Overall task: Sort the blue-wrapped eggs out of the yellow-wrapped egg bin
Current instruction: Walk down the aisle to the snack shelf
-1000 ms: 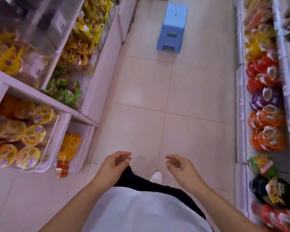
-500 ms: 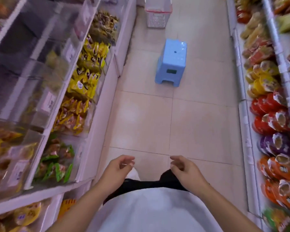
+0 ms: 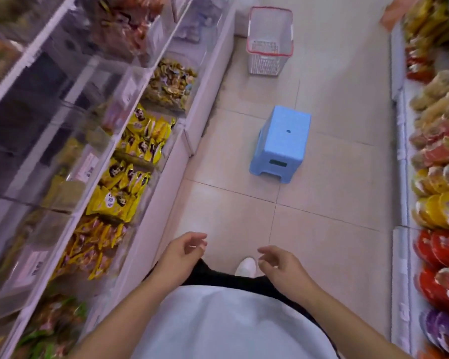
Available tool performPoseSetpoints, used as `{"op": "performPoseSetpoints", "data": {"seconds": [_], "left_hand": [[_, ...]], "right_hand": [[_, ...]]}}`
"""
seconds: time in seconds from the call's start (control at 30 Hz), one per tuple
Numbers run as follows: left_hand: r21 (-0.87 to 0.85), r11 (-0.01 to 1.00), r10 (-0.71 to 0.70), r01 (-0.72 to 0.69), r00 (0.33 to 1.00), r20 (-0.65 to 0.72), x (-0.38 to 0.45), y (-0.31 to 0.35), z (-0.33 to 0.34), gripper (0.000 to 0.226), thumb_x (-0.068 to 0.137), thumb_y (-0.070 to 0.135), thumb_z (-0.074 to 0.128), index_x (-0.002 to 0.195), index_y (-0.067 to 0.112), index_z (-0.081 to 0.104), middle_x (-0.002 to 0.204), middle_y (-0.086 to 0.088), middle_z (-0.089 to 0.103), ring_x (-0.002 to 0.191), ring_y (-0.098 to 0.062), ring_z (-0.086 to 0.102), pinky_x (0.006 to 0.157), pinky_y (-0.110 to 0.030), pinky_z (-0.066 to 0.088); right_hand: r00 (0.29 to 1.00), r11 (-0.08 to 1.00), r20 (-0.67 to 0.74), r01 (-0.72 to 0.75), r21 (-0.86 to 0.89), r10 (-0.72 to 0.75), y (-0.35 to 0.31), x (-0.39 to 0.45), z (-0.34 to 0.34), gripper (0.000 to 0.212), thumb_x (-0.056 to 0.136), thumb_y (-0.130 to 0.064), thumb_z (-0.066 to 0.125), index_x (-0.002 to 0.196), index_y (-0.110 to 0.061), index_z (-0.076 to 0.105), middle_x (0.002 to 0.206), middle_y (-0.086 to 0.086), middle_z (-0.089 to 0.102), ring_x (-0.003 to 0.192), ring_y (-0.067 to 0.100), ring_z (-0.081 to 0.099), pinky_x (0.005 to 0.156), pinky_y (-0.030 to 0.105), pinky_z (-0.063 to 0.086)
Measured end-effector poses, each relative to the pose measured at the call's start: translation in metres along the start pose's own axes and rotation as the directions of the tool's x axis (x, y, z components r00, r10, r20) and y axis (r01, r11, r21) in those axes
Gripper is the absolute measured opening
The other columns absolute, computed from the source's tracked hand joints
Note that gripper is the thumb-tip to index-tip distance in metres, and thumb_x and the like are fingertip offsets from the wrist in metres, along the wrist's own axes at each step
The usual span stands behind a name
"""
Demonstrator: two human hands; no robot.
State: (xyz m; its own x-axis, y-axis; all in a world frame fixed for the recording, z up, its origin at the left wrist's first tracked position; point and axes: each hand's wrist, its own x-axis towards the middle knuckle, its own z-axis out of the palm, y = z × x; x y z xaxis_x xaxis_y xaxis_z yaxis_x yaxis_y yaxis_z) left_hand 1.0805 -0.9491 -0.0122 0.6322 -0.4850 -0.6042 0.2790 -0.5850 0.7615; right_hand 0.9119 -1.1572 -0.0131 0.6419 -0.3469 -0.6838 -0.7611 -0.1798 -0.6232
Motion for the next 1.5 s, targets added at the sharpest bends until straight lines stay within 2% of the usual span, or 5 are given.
{"op": "performPoseSetpoints", "data": {"seconds": [0.4, 0.73, 1.17, 1.4, 1.5], "left_hand": [[-0.006, 1.000, 0.019, -0.018, 0.995, 0.095, 0.201, 0.134, -0.044, 0.024, 0.096, 0.007, 0.060, 0.116, 0.018, 0.067, 0.108, -0.001, 0.071, 0.096, -0.018, 0.067, 0.073, -0.013, 0.053], [0.081, 0.995, 0.050, -0.056, 0.996, 0.071, 0.348, 0.230, -0.107, 0.023, 0.094, 0.011, 0.063, 0.111, 0.027, 0.067, 0.104, 0.002, 0.073, 0.099, -0.008, 0.067, 0.091, -0.025, 0.053], [0.035, 0.999, 0.001, 0.006, 0.979, -0.204, 0.477, 0.304, -0.122, 0.026, 0.092, 0.011, 0.064, 0.111, 0.029, 0.067, 0.101, 0.009, 0.070, 0.091, -0.002, 0.064, 0.075, -0.007, 0.046], [0.096, 0.982, -0.131, 0.163, 0.951, -0.280, 0.548, 0.290, -0.165, 0.026, 0.090, 0.020, 0.066, 0.111, 0.034, 0.064, 0.103, 0.012, 0.067, 0.095, -0.006, 0.063, 0.087, -0.029, 0.053], [0.104, 0.970, -0.183, 0.220, 0.941, -0.284, 0.568, 0.286, -0.176, 0.030, 0.090, 0.022, 0.066, 0.120, 0.026, 0.063, 0.109, 0.010, 0.067, 0.097, -0.006, 0.063, 0.090, -0.029, 0.051]], "right_hand": [[0.988, 0.991, -0.126, -0.074, 0.108, 0.088, -0.117, 0.177, -0.110, 0.022, 0.093, -0.021, 0.064, 0.114, -0.025, 0.066, 0.099, -0.003, 0.071, 0.088, 0.008, 0.068, 0.075, 0.016, 0.050], [0.992, 0.987, -0.123, -0.018, 0.161, 0.038, -0.218, 0.299, -0.174, 0.023, 0.092, -0.019, 0.063, 0.111, -0.031, 0.065, 0.095, -0.008, 0.072, 0.082, -0.003, 0.067, 0.076, 0.014, 0.047], [0.998, 0.992, 0.039, 0.058, -0.113, -0.054, -0.297, 0.474, -0.286, 0.021, 0.092, -0.022, 0.064, 0.113, -0.027, 0.067, 0.085, -0.010, 0.072, 0.072, -0.004, 0.064, 0.067, 0.006, 0.044], [0.975, 0.935, 0.208, 0.146, -0.322, -0.080, -0.379, 0.571, -0.285, 0.024, 0.094, -0.031, 0.056, 0.115, -0.036, 0.065, 0.081, -0.018, 0.067, 0.067, -0.004, 0.061, 0.063, 0.010, 0.043], [0.932, 0.824, 0.335, 0.298, -0.482, -0.141, -0.421, 0.607, -0.281, 0.030, 0.095, -0.033, 0.052, 0.123, -0.035, 0.063, 0.100, -0.017, 0.068, 0.082, 0.000, 0.062, 0.070, 0.010, 0.042]]}}
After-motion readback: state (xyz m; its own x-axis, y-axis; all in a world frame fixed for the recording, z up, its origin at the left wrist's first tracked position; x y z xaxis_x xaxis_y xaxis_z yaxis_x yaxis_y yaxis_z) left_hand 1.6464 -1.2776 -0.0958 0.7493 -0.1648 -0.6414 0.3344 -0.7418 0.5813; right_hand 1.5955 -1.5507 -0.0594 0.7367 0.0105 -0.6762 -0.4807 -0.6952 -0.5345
